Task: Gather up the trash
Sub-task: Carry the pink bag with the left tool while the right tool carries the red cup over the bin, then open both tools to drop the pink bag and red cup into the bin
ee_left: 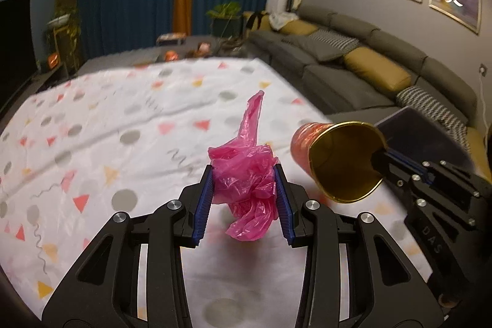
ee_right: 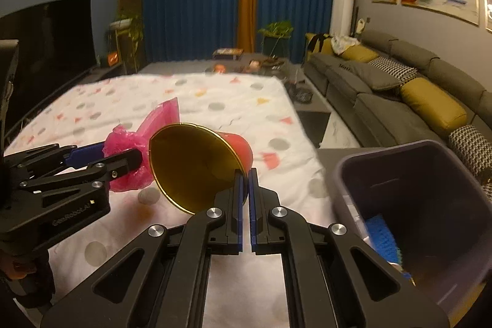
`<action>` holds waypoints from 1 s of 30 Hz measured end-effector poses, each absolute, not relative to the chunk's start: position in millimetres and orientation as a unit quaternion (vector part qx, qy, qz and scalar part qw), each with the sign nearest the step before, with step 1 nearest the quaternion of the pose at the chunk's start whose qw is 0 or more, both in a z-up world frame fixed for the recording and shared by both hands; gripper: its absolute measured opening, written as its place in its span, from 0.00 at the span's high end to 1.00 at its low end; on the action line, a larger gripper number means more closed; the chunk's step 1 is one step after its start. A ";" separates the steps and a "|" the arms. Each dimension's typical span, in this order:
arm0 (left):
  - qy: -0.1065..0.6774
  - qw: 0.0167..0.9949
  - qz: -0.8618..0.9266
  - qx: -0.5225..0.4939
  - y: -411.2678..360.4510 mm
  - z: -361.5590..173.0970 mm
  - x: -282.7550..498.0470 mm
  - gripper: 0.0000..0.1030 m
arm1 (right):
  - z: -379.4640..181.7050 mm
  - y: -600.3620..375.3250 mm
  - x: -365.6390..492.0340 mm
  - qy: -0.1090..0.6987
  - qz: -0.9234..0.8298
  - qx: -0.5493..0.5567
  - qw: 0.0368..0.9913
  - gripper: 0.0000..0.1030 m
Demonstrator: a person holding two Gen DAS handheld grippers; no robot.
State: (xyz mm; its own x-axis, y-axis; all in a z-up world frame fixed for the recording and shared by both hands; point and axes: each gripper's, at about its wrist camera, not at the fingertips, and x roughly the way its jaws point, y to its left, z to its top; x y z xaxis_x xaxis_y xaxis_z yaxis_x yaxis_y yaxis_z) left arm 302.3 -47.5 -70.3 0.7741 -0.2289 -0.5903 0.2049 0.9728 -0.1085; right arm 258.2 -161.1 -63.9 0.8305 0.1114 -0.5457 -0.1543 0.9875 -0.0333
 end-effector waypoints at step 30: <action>0.314 0.906 -0.284 0.006 -246.8 -70.1 296.0 0.38 | -51.8 -355.3 227.2 0.265 -0.118 0.054 0.956 0.73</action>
